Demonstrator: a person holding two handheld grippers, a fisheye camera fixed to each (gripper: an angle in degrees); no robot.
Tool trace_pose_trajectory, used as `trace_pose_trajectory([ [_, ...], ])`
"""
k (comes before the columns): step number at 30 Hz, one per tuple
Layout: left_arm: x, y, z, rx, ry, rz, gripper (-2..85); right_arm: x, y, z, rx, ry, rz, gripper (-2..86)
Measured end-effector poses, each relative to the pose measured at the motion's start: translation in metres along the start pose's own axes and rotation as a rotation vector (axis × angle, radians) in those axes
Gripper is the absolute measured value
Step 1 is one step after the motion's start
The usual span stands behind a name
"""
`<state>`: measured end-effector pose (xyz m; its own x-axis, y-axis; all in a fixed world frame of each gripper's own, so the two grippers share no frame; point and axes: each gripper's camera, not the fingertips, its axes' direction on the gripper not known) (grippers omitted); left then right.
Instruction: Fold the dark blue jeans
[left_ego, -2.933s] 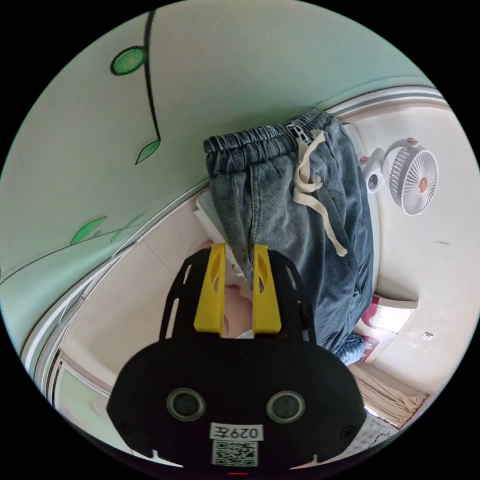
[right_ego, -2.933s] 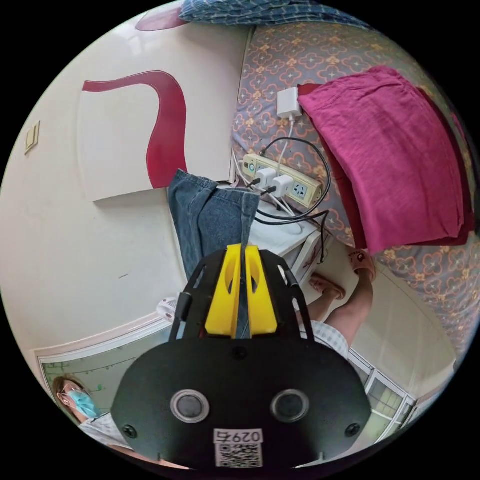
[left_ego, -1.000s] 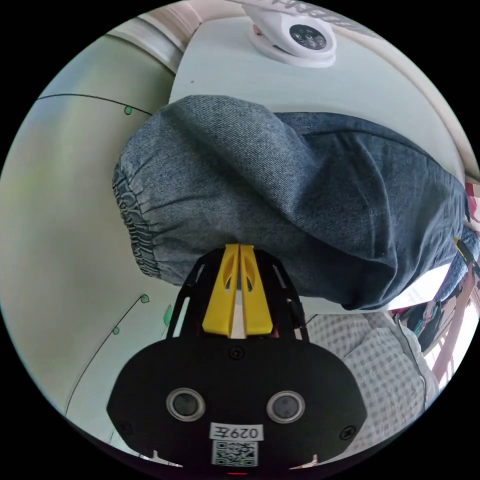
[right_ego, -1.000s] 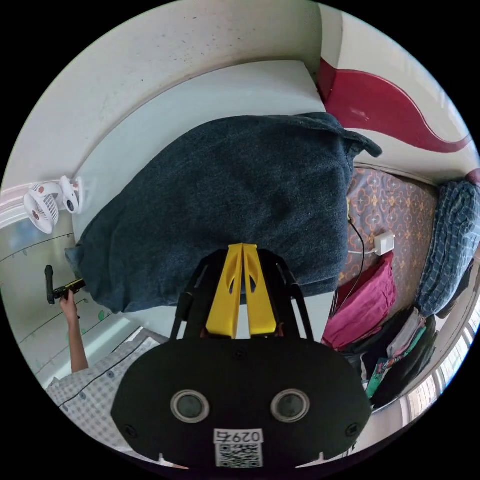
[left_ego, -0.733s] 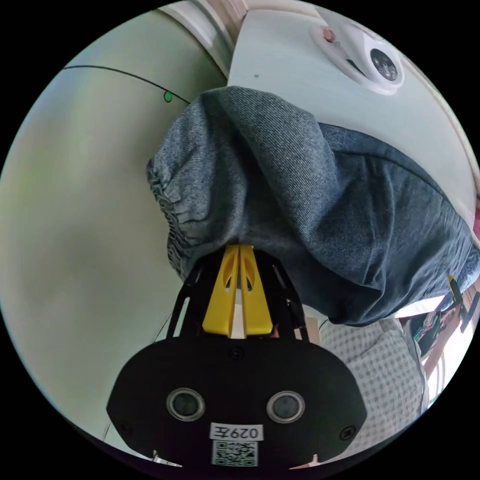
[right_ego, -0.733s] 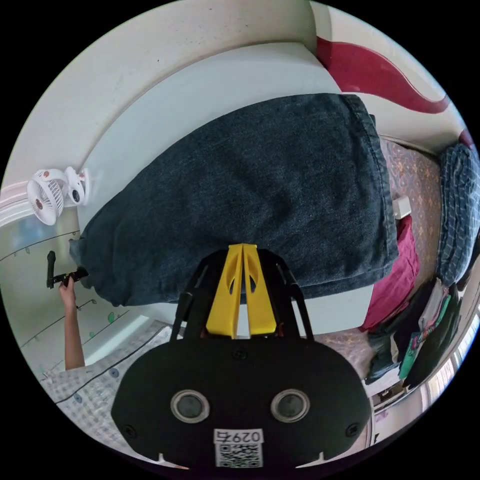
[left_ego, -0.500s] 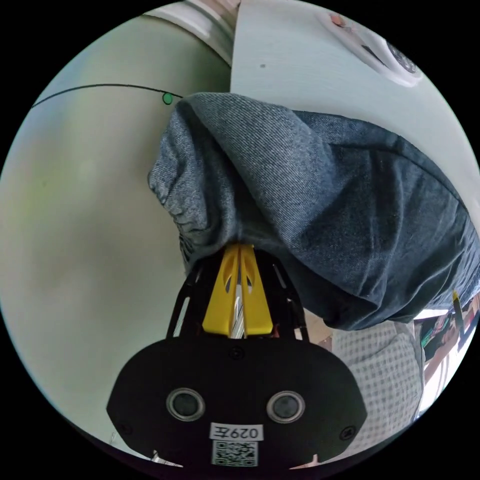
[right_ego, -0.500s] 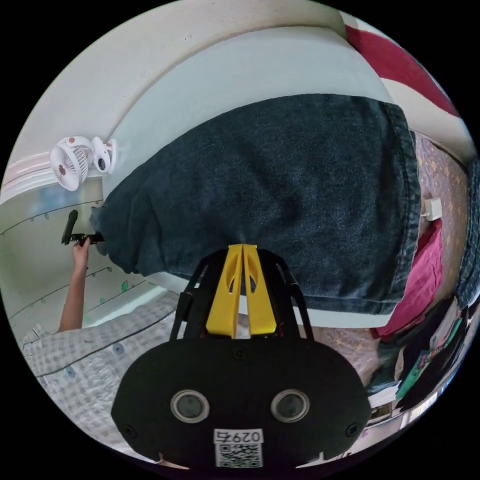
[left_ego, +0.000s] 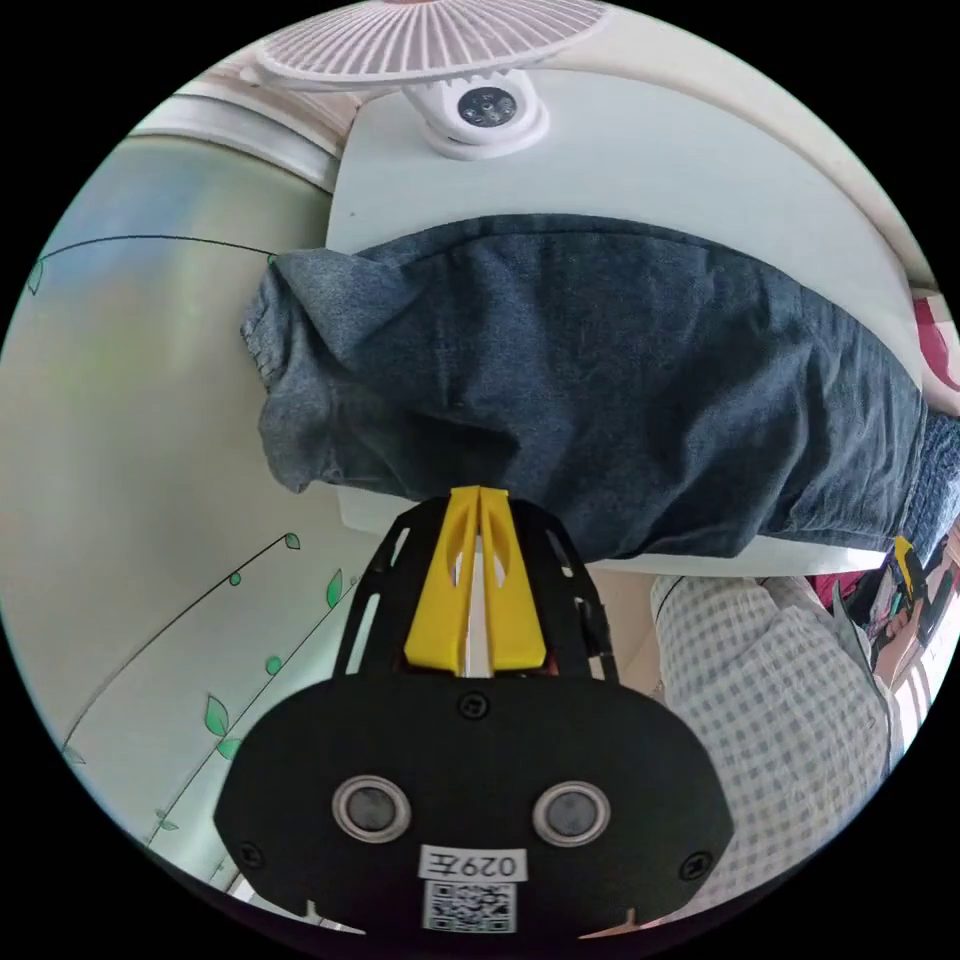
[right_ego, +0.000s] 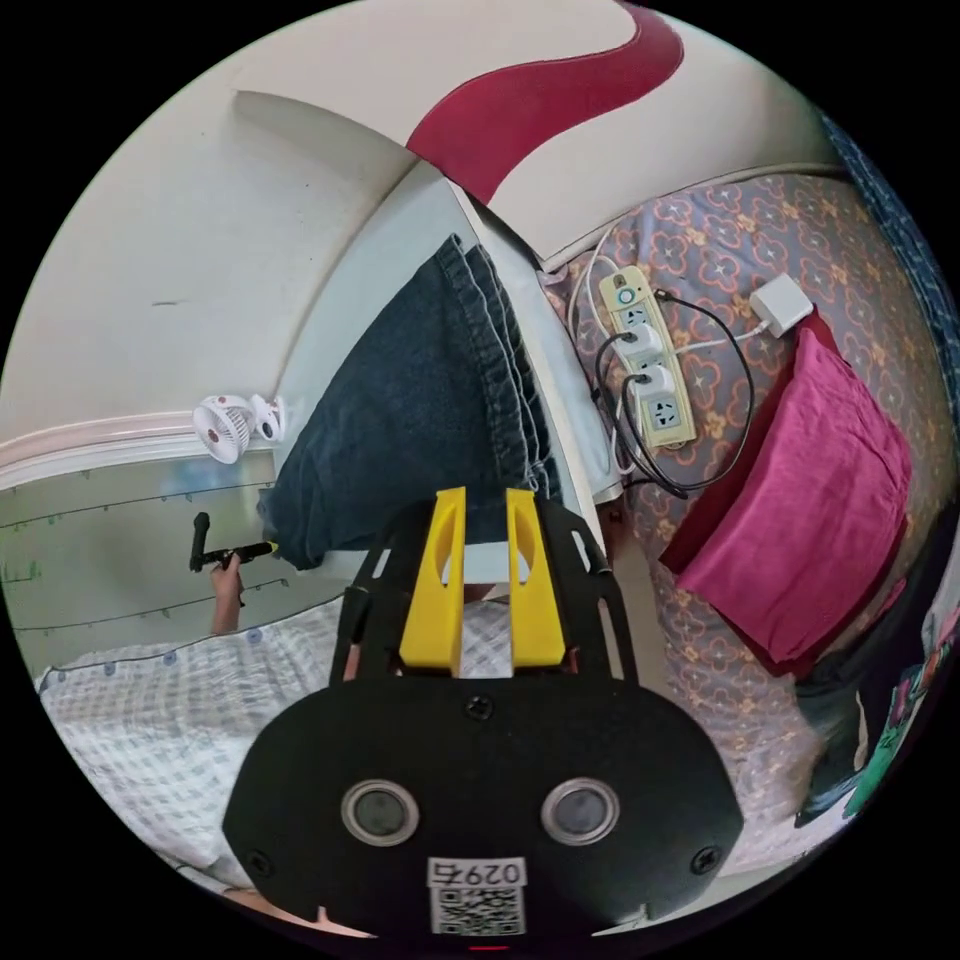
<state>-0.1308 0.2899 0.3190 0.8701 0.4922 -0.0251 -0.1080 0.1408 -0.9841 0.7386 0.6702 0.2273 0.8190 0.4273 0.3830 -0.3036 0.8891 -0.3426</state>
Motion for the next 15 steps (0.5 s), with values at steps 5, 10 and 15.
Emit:
trace_pose_trajectory([
  [5, 0.036, 0.009, 0.005, 0.012, -0.117, 0.020, -1.0, 0.016, 0.018, -0.023, 0.042, 0.008, -0.041, 1.9],
  [10, 0.052, 0.012, 0.010, 0.056, 0.067, 0.034, -1.0, 0.041, 0.025, -0.039, 0.056, 0.015, -0.059, 3.0],
  [15, 0.077, 0.013, 0.022, 0.070, 0.125, 0.040, -1.0, 0.044, 0.028, -0.050, 0.017, 0.107, -0.121, 2.6],
])
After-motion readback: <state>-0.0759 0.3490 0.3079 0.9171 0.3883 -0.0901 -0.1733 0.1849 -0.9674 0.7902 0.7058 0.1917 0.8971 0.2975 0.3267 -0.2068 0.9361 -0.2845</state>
